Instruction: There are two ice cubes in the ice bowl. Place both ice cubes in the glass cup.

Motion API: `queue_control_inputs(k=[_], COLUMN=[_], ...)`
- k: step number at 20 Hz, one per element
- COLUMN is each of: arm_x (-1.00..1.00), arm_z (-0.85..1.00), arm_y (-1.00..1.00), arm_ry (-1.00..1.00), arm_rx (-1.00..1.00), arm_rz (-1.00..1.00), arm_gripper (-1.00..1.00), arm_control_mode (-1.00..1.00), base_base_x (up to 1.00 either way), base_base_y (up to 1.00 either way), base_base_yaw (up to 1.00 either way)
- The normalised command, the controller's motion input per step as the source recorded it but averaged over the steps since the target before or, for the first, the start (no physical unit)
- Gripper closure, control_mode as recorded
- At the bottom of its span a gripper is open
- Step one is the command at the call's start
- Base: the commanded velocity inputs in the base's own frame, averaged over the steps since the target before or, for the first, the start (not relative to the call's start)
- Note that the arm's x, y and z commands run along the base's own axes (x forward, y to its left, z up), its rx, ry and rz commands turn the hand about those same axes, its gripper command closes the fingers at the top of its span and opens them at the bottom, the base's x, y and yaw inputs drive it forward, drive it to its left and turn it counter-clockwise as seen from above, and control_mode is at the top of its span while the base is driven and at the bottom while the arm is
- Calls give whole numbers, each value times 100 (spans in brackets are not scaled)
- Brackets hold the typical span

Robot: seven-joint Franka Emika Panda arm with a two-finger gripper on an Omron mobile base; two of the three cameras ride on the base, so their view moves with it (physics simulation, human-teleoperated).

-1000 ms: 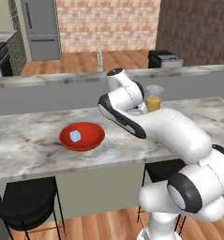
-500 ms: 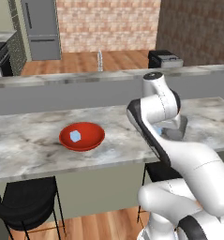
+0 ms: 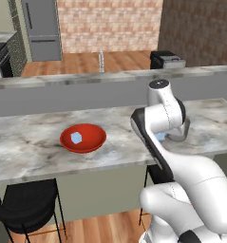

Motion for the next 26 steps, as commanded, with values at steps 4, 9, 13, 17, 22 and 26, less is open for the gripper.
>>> queue_control_inputs(k=[4, 9, 13, 17, 22, 26], arm_x=[0, 0, 0, 0, 0, 0], arm_z=[9, 10, 1, 43, 37, 21], arm_y=[-21, -33, -45, -78, -71, -70], arm_ry=[-2, -4, 0, 0, -1, 0], arm_rx=[3, 4, 8, 26, 18, 15], arm_rz=[0, 3, 8, 0, 0, 0], arm_gripper=[100, 100, 100, 100, 100, 100], arm_control_mode=[-100, -100, -100, -100, -100, -100], base_base_x=[0, 0, 0, 0, 0, 0], base_base_y=[0, 0, 0, 0, 0, 0], base_base_yaw=[0, 0, 0, 0, 0, 0])
